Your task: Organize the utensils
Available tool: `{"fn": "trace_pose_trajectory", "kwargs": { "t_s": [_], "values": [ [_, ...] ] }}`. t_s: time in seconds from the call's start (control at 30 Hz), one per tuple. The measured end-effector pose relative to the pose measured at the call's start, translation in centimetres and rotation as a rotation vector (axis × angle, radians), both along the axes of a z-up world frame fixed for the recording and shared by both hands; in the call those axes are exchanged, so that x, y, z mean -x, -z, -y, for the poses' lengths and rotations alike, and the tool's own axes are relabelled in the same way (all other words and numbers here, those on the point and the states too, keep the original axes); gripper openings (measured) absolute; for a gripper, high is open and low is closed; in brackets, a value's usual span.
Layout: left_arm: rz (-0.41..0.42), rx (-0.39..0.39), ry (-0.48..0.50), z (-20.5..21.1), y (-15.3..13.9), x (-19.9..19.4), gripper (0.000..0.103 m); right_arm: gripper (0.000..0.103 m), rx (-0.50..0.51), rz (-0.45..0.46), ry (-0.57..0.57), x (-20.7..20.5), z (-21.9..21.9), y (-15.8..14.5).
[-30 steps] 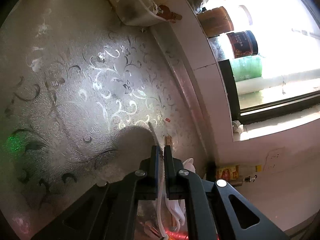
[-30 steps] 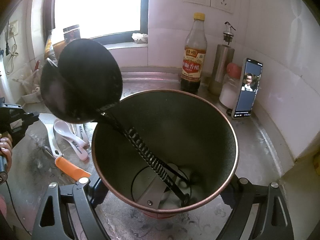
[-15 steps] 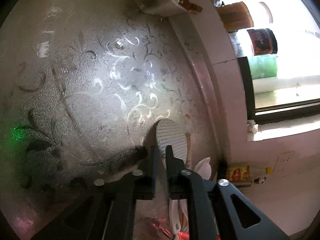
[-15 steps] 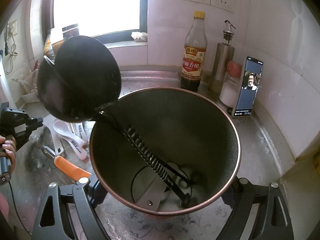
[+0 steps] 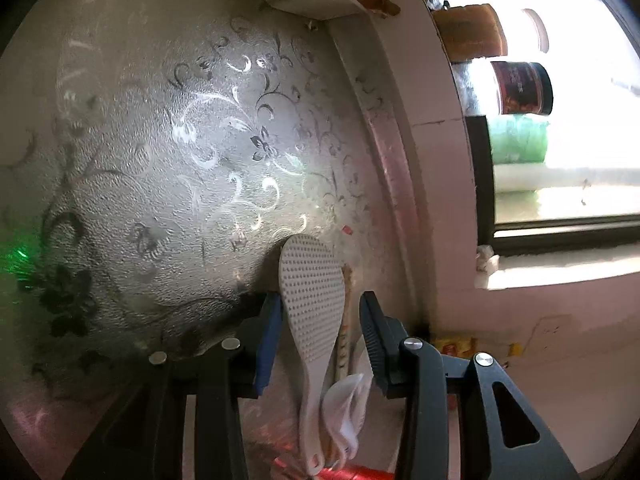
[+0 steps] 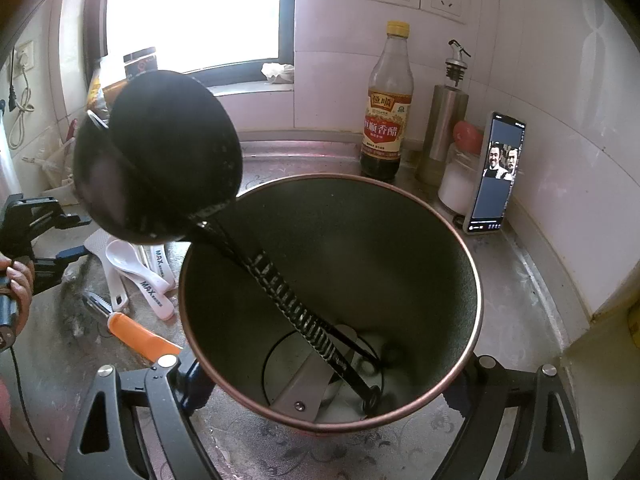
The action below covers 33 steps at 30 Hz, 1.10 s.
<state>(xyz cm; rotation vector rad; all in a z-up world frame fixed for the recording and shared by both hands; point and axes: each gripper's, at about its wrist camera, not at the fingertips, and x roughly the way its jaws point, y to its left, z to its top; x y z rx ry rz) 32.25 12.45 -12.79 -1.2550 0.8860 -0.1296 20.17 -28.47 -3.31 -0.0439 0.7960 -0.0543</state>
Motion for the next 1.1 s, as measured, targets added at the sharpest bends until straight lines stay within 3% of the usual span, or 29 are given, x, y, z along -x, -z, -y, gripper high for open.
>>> {"fn": "trace_pose_trajectory", "kwargs": {
  "t_s": [0.27,0.47,0.7,1.1],
  "values": [
    [-0.023,-0.027,0.012,0.6,0.7,-1.1,0.008,0.091,0.002,-0.003,0.002,0.0,0.0,0.1],
    [0.037,-0.04,0.036,1.0,-0.2,-1.3,0.004,0.091,0.003,-0.003,0.002,0.0,0.0,0.1],
    [0.132,-0.135,0.055,1.3,-3.7,-0.8,0.002,0.091,0.001,-0.003,0.003,0.0,0.0,0.1],
    [0.22,-0.276,0.001,0.4,-8.1,1.1,0.002,0.091,-0.002,-0.005,0.001,0.1,0.1,0.1]
  ]
}}
